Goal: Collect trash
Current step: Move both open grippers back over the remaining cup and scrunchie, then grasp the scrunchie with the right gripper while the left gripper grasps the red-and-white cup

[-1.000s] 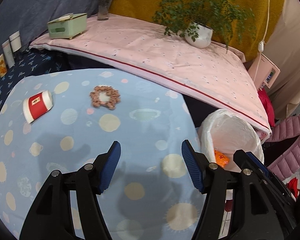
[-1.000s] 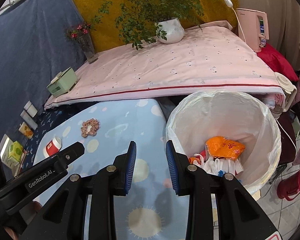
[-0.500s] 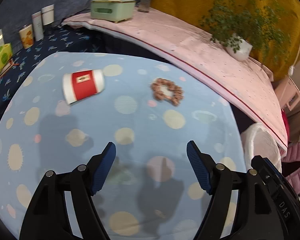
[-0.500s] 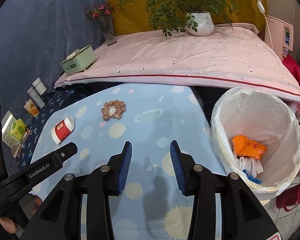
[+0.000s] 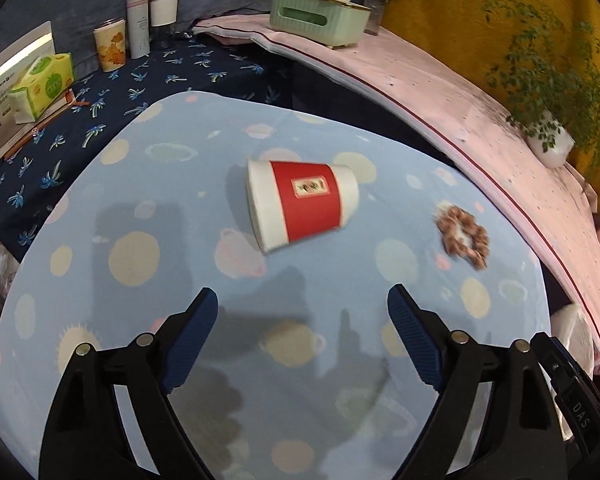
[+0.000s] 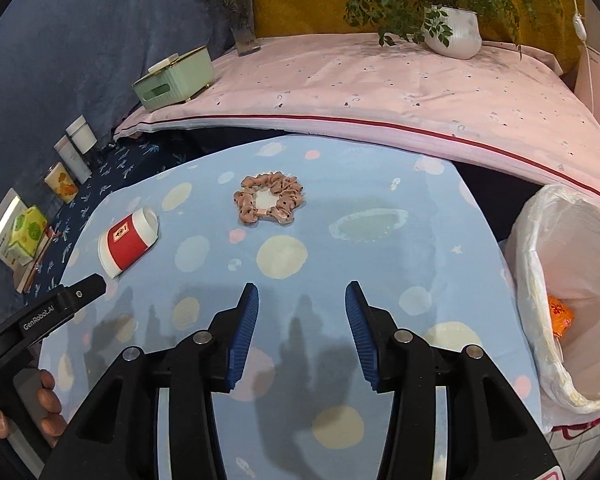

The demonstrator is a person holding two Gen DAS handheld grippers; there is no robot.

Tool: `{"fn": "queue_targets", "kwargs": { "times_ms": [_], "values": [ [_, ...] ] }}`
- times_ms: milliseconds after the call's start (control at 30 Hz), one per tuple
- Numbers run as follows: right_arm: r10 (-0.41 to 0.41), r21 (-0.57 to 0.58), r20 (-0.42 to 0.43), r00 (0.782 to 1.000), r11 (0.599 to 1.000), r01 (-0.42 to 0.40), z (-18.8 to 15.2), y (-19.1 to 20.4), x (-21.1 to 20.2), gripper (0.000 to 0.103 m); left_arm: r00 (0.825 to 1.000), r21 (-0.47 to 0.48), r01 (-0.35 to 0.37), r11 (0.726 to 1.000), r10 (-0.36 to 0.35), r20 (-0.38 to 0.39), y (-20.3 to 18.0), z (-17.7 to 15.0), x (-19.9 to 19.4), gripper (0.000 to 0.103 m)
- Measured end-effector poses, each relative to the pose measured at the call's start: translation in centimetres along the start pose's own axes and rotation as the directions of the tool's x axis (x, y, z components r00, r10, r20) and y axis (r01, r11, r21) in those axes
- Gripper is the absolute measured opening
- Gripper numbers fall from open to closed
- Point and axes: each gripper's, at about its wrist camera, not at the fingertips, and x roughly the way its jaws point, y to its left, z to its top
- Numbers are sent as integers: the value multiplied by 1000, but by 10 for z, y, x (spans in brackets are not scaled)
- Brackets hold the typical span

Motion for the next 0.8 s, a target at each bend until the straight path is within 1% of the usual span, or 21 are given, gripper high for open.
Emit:
{"fn": "queue_targets", "kwargs": {
  "times_ms": [133, 267, 433, 500, 667, 733, 767, 800],
  "values": [
    [-2, 8, -13, 1000, 1000, 2, 19, 11, 28, 45, 1000, -8, -4, 1000, 4, -3, 8, 18, 18, 83],
    [-8, 21, -18, 1000, 1000, 8, 40, 19, 55, 45, 1000, -26, 10, 1000, -11, -16, 13, 32, 38, 83],
    [-24, 11, -33, 999, 1000, 25, 59, 27, 88, 45, 999, -33, 32, 999, -34, -32, 12, 42, 60, 77],
    [-31, 6, -42, 999, 1000, 31, 64, 30, 101, 44, 998, -34, 41, 999, -42, -37, 10, 45, 66, 72],
    [-42, 8, -55, 998, 999, 42, 69, 32, 122, 44, 997, -38, 63, 997, -64, -40, 7, 48, 77, 62],
    [-43, 13, -63, 997, 999, 43, 69, 29, 129, 44, 997, -38, 68, 997, -70, -45, 5, 48, 79, 54],
    [-46, 15, -63, 997, 999, 47, 69, 28, 131, 43, 996, -37, 74, 997, -76, -50, 3, 48, 80, 45],
    [-53, 12, -52, 997, 998, 54, 68, 28, 130, 39, 995, -35, 79, 996, -81, -57, 2, 48, 82, 39]
  ]
}}
